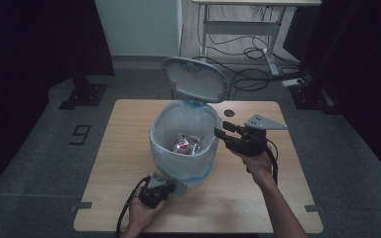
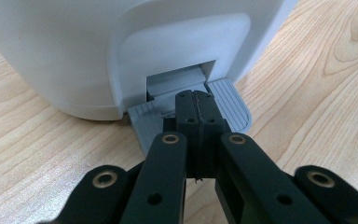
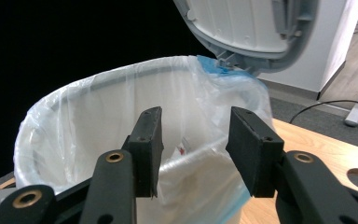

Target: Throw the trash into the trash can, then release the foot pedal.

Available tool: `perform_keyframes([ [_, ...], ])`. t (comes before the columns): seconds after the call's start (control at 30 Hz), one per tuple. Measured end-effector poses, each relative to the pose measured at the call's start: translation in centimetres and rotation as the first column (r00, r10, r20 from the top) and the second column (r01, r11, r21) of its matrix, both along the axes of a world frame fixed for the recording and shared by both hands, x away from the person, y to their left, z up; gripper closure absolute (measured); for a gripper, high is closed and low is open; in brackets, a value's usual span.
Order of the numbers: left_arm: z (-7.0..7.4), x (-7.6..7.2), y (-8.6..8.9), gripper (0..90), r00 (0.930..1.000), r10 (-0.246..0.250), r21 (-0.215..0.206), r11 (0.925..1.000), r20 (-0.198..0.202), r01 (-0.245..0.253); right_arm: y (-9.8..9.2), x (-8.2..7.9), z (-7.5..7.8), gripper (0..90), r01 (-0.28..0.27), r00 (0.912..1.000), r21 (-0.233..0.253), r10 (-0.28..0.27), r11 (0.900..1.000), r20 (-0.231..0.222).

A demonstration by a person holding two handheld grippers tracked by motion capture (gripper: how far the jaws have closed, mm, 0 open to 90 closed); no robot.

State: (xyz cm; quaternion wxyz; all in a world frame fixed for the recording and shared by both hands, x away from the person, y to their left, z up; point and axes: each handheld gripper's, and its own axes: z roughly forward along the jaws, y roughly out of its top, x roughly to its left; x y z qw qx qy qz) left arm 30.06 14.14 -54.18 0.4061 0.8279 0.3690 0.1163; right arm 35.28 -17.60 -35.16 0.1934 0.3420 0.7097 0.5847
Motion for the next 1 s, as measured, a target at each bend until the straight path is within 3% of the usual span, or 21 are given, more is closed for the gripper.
perform_keyframes([
  [0.4, 0.0, 0.0, 0.0, 90.0, 1.0, 0.005, -0.004, 1.0, -0.003, -0.005, -2.7, -1.5, -0.5, 54.3, 0.028, 0.9983, 0.008, -0.029, 1.0, 0.052],
  [0.87, 0.1, 0.0, 0.0, 89.7, 0.9996, 0.007, -0.013, 0.9999, -0.026, -0.008, -4.9, -2.1, -2.3, 54.1, 0.055, 0.998, 0.02, -0.055, 0.998, 0.032],
  [1.0, 0.2, 0.0, 0.0, 76.4, 0.9983, -0.007, -0.055, 0.9985, -0.059, 0.003, -5.3, -2.4, -3.0, 53.9, 0.058, 0.998, 0.027, -0.058, 0.998, 0.024],
])
